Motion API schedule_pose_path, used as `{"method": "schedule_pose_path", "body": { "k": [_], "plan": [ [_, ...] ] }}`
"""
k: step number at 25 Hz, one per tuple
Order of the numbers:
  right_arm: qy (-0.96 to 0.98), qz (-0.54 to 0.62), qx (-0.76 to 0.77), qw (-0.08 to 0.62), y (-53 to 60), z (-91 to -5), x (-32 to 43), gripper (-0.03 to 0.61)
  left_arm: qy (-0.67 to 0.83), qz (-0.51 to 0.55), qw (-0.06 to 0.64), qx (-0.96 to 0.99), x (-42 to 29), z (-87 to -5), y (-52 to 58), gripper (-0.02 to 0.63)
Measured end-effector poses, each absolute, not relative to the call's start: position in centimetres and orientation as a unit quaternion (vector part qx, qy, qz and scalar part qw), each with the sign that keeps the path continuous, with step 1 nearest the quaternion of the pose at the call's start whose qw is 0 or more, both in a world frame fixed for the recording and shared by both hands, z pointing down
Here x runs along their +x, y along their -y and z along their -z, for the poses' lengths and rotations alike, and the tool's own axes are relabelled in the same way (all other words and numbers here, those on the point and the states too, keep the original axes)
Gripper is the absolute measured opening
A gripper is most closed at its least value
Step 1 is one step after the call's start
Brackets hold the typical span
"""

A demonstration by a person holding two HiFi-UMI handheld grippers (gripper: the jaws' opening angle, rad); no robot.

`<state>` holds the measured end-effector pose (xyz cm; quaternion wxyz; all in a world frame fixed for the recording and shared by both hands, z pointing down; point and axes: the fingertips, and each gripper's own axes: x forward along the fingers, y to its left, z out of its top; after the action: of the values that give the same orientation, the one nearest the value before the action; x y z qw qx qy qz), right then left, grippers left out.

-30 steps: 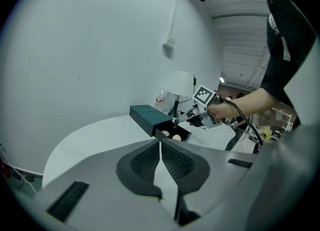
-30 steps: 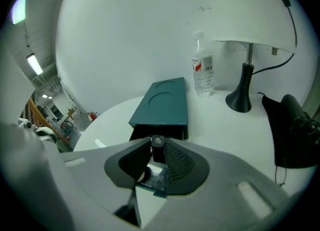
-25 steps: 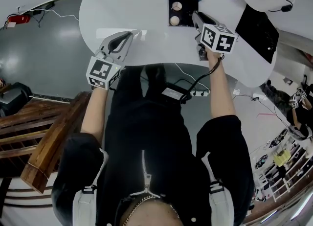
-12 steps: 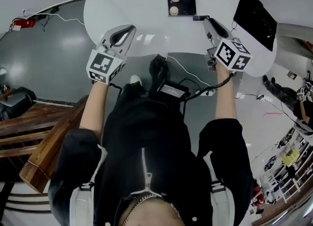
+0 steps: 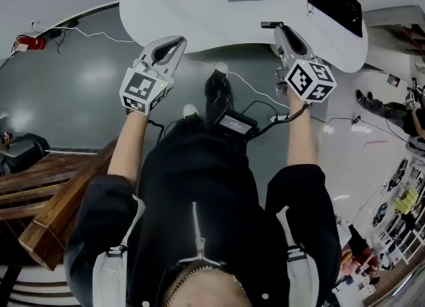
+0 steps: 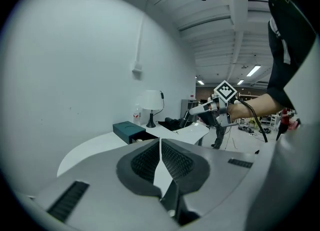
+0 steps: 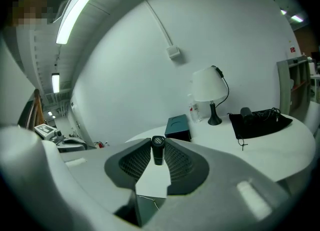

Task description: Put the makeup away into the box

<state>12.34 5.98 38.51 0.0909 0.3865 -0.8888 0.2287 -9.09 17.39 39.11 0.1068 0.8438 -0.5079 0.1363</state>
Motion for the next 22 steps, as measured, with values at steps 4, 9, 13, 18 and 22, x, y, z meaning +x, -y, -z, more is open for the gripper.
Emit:
{"method": "schedule_pose_path", "body": {
  "k": [4, 9, 13, 18, 22],
  "plan": [
    [0.890, -0.228, 0.383, 0.093, -6.3, -38.9, 11.2, 0.089, 0.509, -0.136, 0.100, 0.844, -9.0, -38.4, -19.4, 0.014],
    [0.894, -0.222, 0.374, 0.111, -1.7, -40.1, 9.5, 0.089, 0.524, -0.136, 0.100, 0.835, -10.1, -38.5, -18.3, 0.014],
    [0.895, -0.220, 0.363, 0.134, 3.0, -41.7, 7.6, 0.089, 0.539, -0.128, 0.111, 0.825, -11.1, -39.5, -16.0, 0.014],
    [0.896, -0.221, 0.347, 0.169, 7.3, -44.7, 6.0, 0.089, 0.552, -0.120, 0.122, 0.816, -12.1, -40.7, -12.4, 0.014],
    [0.890, -0.230, 0.338, 0.200, 9.9, -47.6, 5.3, 0.089, 0.557, -0.124, 0.133, 0.810, -12.5, -42.0, -9.9, 0.014]
  ]
}}
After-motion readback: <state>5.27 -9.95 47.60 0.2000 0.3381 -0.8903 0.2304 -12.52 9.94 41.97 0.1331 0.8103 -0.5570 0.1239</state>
